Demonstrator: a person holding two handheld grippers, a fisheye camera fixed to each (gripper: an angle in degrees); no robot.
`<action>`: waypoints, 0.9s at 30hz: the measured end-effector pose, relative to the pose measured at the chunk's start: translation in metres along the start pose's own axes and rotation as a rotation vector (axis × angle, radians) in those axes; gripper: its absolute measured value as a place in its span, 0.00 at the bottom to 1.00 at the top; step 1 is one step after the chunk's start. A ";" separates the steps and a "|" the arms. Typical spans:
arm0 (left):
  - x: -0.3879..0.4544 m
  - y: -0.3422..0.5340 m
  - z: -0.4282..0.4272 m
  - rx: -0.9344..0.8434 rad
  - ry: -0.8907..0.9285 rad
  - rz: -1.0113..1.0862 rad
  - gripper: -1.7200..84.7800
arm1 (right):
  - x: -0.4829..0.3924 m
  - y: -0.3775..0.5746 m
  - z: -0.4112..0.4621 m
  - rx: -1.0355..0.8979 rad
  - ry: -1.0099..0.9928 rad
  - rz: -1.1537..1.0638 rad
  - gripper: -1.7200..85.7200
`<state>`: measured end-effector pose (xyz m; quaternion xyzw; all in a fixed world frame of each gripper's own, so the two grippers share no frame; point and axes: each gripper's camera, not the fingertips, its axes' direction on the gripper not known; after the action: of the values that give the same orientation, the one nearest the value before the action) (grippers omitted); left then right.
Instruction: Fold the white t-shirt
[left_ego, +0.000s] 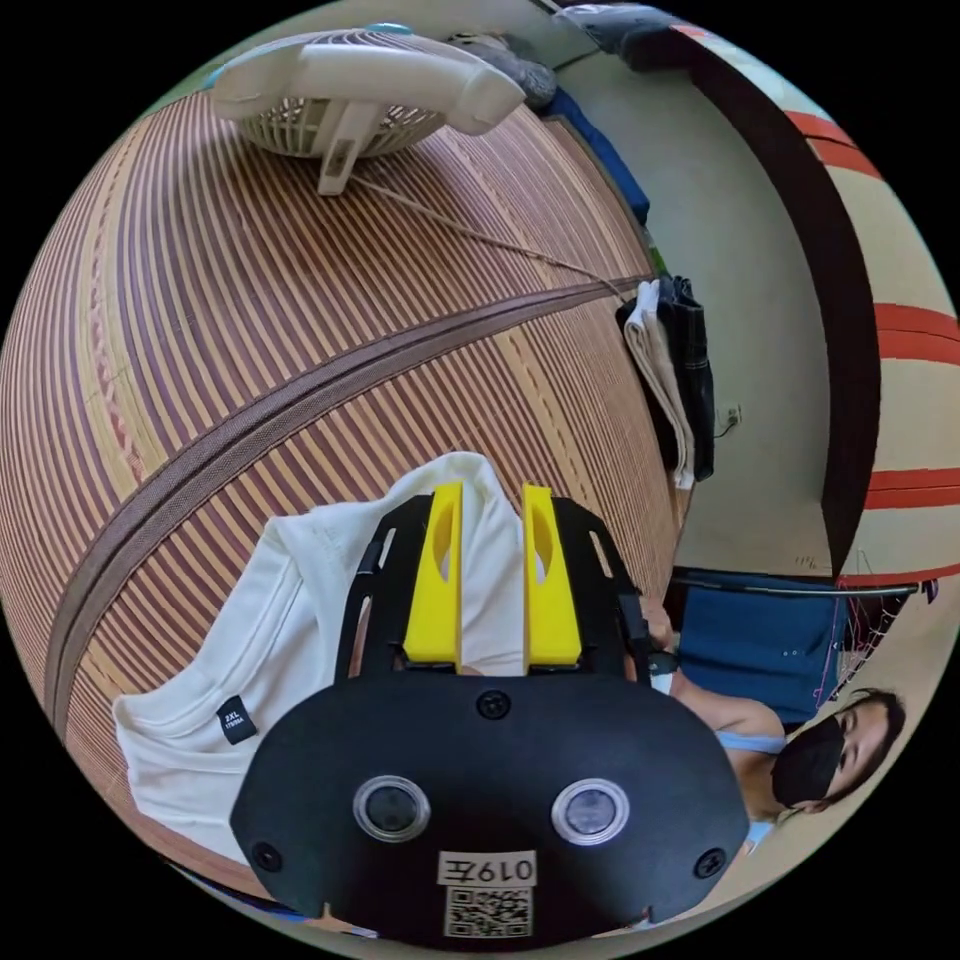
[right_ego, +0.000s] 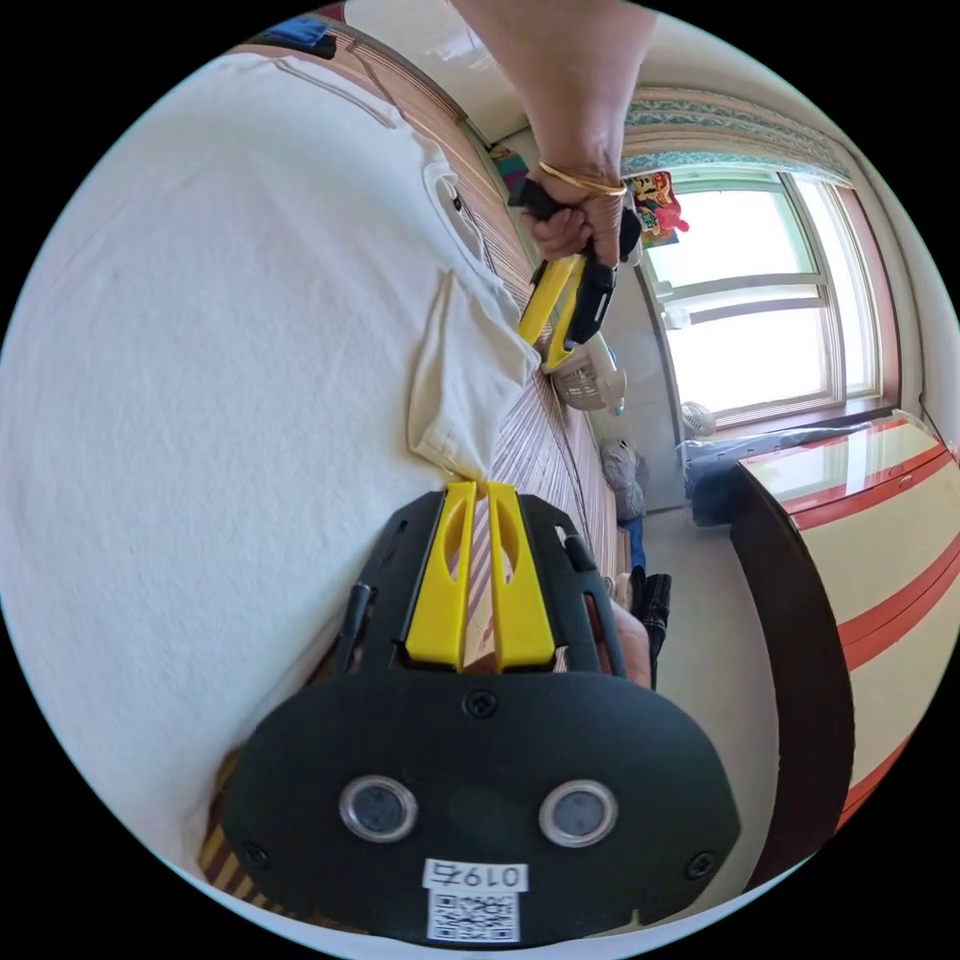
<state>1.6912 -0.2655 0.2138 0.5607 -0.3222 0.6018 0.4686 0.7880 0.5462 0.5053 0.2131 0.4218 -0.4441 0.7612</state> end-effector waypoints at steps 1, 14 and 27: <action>-0.001 -0.004 0.001 -0.007 -0.011 0.000 0.11 | 0.000 0.000 0.000 -0.001 0.000 0.001 0.02; -0.057 -0.057 0.003 0.099 0.200 -0.121 0.04 | 0.043 0.012 0.014 -0.026 -0.170 0.162 0.01; -0.084 -0.089 0.009 0.080 0.213 -0.125 0.03 | 0.051 0.020 -0.001 0.066 -0.123 0.142 0.09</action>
<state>1.7707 -0.2590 0.1206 0.5308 -0.2107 0.6401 0.5140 0.8175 0.5317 0.4615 0.2399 0.3429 -0.4148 0.8079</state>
